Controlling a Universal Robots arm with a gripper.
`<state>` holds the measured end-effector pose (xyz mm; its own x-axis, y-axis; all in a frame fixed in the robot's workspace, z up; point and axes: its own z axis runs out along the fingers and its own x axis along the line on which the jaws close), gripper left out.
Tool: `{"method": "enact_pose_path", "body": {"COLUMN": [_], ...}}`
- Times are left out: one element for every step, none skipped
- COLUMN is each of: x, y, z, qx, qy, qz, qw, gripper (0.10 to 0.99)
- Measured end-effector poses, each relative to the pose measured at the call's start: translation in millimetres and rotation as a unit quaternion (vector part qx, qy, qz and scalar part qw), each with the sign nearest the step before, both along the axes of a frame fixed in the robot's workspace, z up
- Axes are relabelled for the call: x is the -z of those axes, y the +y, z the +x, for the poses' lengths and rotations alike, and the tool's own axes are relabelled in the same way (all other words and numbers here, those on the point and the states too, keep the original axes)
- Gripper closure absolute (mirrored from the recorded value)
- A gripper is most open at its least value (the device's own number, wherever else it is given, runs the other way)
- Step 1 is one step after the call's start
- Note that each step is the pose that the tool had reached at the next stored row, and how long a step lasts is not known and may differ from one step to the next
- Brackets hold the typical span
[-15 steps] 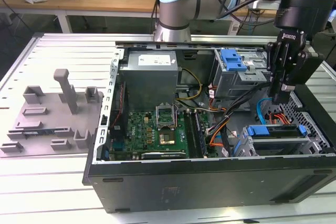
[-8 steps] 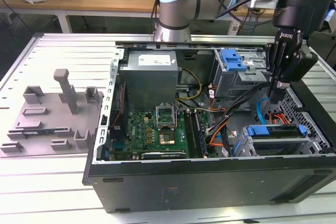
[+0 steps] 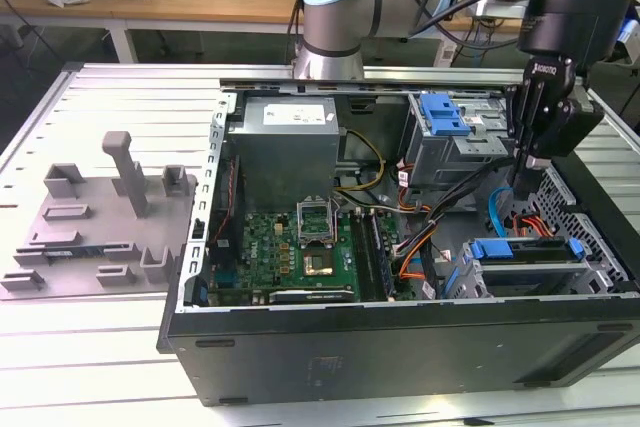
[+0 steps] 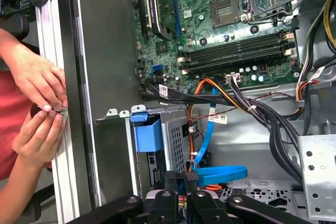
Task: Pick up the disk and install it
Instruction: 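Insert the second disk wire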
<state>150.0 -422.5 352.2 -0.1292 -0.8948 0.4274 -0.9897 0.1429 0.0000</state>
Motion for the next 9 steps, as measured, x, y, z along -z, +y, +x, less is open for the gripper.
{"method": "enact_pose_path", "body": {"x": [0.1,0.1,0.2,0.3,0.3,0.2,0.2,0.1,-0.1], "y": [0.0,0.0,0.0,-1.0,-3.8,-11.0,-13.8,-15.9,-19.1], "z": [0.0,0.0,0.0,0.0,0.1,0.0,0.0,0.0,0.0], "qx": [0.000,0.000,0.000,0.000,0.000,0.000,0.000,0.000,0.000], "qy": [0.0000,0.0000,0.0000,0.0000,0.0000,0.0000,0.0000,0.0000,0.0000], "qz": [0.0000,0.0000,0.0001,0.0010,0.0036,0.0096,0.0132,0.0167,0.0234], "qw": [1.0000,1.0000,1.0000,1.0000,1.0000,1.0000,0.9999,0.9999,0.9997], "gripper": [0.925,0.925,0.925,0.925,0.925,0.925,0.925,0.925,0.925]}}
